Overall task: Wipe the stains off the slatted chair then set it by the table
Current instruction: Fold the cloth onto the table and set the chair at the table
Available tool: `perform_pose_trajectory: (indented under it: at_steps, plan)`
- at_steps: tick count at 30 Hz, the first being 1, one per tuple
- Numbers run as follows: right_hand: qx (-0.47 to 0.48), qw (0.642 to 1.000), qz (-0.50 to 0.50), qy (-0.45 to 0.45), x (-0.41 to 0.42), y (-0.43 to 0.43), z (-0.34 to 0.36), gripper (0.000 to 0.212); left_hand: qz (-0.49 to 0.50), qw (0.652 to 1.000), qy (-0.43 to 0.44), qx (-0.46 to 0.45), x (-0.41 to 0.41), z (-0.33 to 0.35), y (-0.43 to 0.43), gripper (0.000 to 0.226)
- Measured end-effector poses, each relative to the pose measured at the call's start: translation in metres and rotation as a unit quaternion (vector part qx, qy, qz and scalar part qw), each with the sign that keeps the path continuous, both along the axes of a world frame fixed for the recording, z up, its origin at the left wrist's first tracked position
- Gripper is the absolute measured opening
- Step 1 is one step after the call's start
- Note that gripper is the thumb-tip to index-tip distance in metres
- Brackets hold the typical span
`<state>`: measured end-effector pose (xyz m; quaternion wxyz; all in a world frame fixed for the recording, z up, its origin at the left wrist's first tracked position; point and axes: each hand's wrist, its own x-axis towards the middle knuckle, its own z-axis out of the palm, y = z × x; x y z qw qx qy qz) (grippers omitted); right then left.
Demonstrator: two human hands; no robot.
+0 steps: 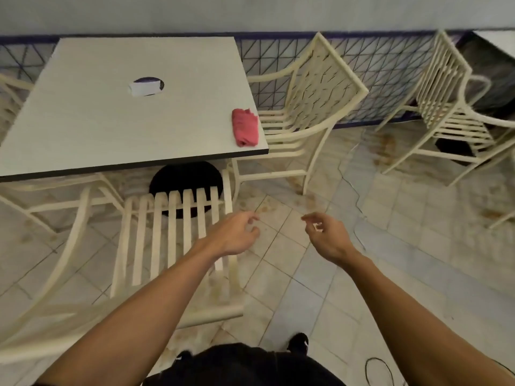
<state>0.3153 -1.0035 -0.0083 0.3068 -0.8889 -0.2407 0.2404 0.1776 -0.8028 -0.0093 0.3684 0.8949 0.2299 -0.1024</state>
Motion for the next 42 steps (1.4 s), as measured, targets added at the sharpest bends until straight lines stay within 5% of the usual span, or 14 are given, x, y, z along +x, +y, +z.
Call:
perform_pose_trajectory:
  at_steps: [11,20,30,37,42]
  plan:
    - [0.031,0.999,0.014,0.043,0.163,-0.043,0.014,0.022,0.158,0.979,-0.046,-0.121,0.133,-0.02,-0.071,0.03]
    - [0.018,0.991,0.016,0.128,0.293,0.009,-0.031,0.023,0.312,0.917,-0.029,-0.246,0.26,-0.071,-0.044,0.021]
    - [0.041,0.962,-0.069,0.259,0.449,0.122,-0.065,0.018,0.492,0.788,-0.032,-0.369,0.418,-0.105,0.056,0.014]
    - [0.024,0.923,-0.107,0.369,0.499,0.184,-0.112,0.02,0.607,0.639,-0.05,-0.47,0.482,-0.146,0.111,0.019]
    - [0.049,0.843,-0.194,0.499,0.539,0.221,-0.166,0.033,0.668,0.517,-0.126,-0.52,0.521,-0.197,0.143,0.03]
